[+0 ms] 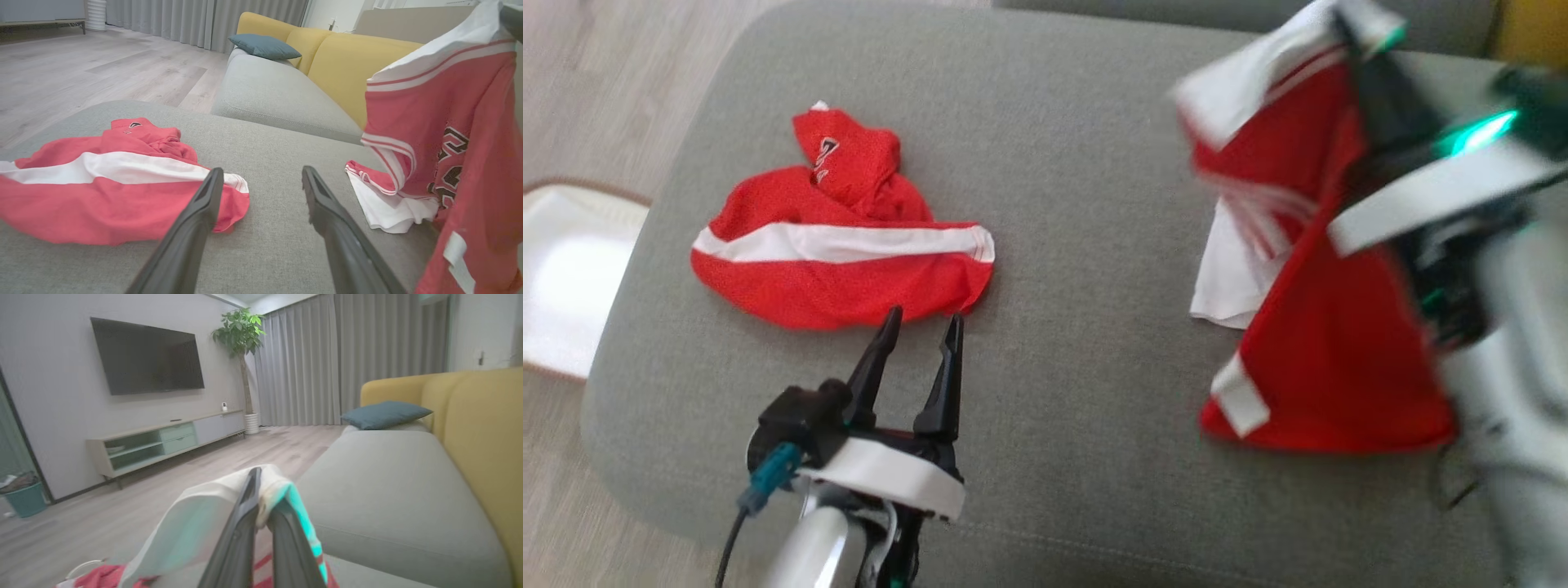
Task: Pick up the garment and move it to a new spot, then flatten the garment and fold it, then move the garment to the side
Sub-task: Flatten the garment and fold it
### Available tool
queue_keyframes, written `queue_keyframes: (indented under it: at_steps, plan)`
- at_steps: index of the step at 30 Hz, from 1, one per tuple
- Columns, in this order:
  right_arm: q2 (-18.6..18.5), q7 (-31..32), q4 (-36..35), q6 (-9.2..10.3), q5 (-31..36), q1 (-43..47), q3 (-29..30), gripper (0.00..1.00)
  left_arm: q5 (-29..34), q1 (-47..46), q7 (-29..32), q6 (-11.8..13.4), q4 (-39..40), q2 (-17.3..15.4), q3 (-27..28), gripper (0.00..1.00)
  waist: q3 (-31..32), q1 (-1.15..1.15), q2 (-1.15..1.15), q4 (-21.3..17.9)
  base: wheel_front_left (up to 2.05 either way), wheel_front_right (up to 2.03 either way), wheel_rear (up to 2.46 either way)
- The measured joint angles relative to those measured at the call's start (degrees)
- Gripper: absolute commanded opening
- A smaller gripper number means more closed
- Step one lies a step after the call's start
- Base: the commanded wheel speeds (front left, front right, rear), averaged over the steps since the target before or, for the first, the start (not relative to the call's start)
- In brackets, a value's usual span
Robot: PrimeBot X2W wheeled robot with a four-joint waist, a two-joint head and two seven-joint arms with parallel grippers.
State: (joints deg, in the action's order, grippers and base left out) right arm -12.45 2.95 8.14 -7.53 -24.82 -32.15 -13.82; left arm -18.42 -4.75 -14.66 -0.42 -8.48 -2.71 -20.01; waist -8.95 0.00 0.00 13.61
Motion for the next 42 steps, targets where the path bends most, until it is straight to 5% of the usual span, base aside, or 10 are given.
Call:
queue_keyframes:
  at_steps: [8, 9, 10, 15, 23, 32, 42]
  plan:
    - [-12.24, 6.77, 14.06, 0.00, 0.38, -11.16, 7.08, 0.00, -0.82, -2.93, 0.00, 0.00, -0.09, 0.03, -1.72, 1.00, -3.72, 0.00, 0.00, 2.88, 0.00, 0.00, 0.00]
    - [-13.91, 8.04, 17.05, 0.00, 0.94, -12.65, 7.89, 0.16, -0.99, -3.00, 0.00, 0.00, -0.10, 0.02, -1.80, 1.00, -4.15, 0.00, 0.00, 3.30, 0.00, 0.00, 0.00]
    - [-15.75, 8.64, 19.68, 0.00, 2.67, -14.00, 7.98, 1.00, -0.99, -3.02, 0.00, 0.00, -0.10, 0.01, -1.86, 1.00, -4.55, 0.00, 0.00, 3.71, 0.00, 0.00, 0.00]
    - [-19.16, 7.81, 31.88, 0.00, 17.51, -22.85, 9.38, 1.00, -0.99, -4.10, 0.00, 0.27, -0.24, 0.01, -1.92, 1.00, -6.57, 0.00, 0.00, 4.36, 0.00, 0.00, 0.00]
    - [-10.14, 0.13, 36.22, 0.00, 20.38, -24.30, 9.58, 1.00, -0.98, -5.04, 0.00, 0.52, -0.26, 0.04, -1.43, 1.00, -5.82, 0.00, 0.00, 1.37, 0.00, 0.00, 0.00]
    - [-1.89, -12.11, 26.97, 0.00, 19.22, -13.05, 7.02, 1.00, 0.21, -4.61, 0.00, 0.43, 0.35, 0.07, 2.03, 1.00, -1.64, 0.00, 0.00, -2.98, 0.00, 0.00, 0.00]
    - [7.88, -16.66, 10.16, 0.00, 23.51, 12.02, 9.37, 1.00, 0.22, -0.87, 0.00, 0.36, 2.38, 0.01, 3.82, 1.00, 3.97, 0.00, 0.00, -7.08, 0.00, 0.00, 0.00]
